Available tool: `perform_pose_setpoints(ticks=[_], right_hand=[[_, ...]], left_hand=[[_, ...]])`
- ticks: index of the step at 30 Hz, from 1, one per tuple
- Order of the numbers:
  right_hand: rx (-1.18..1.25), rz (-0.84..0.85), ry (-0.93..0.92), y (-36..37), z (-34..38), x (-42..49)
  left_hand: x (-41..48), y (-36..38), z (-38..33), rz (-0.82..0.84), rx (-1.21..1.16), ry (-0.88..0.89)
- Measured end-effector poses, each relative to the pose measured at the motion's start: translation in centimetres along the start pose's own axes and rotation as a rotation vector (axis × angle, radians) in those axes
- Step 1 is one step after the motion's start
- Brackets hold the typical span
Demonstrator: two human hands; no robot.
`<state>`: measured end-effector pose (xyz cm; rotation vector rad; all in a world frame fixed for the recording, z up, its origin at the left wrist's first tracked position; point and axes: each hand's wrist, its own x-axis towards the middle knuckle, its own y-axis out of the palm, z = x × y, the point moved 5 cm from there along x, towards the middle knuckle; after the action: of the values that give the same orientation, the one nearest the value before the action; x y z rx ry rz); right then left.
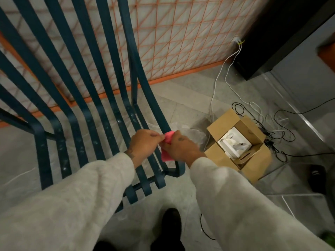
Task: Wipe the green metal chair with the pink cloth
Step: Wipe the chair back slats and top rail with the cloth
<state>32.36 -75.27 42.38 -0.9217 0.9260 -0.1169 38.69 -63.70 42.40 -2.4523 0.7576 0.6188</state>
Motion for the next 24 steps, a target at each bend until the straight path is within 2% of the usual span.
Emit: perform_pose_setpoints(ticks=[2,5,8,12,15,18,20,24], right_hand=[[0.003,-0.074,-0.02,-0.3,0.9,1.0],[0.253,-0.16,-0.129,0.5,0.8,1.2],[0.427,-0.254,-0.245,1.9,-2.2,0.3],[0.624,-0.165,-0.299,4.8,-6.2,-2.0],[0.44,-0.07,-0.282,4.2,-6.4,-0.9],[0.277,0.051,-0.18,2.6,-4.6,0.6],[0.247,0.081,-0.102,2.2,-3.7,1.3],[0.262,0.122,-0.063,1.8,-2.9,2.6]], left_hand=[[0.5,-0.1,0.1,-0.045,-0.014,0.003],[1.4,-0.3,-0.2,-0.104,-0.065,-0.026],[2.0,1.0,-0.8,-0.155,-0.132,-0.085],[1.2,3.7,-0.5,-0.106,-0.209,-0.133],[0.8,4.0,-0.5,-0.142,-0.282,-0.189],[0.9,3.6,-1.0,-0.136,-0.221,-0.236],[1.0,3.4,-1.0,-0.135,-0.197,-0.256],[1.3,3.6,-0.6,-0.126,-0.19,-0.266]])
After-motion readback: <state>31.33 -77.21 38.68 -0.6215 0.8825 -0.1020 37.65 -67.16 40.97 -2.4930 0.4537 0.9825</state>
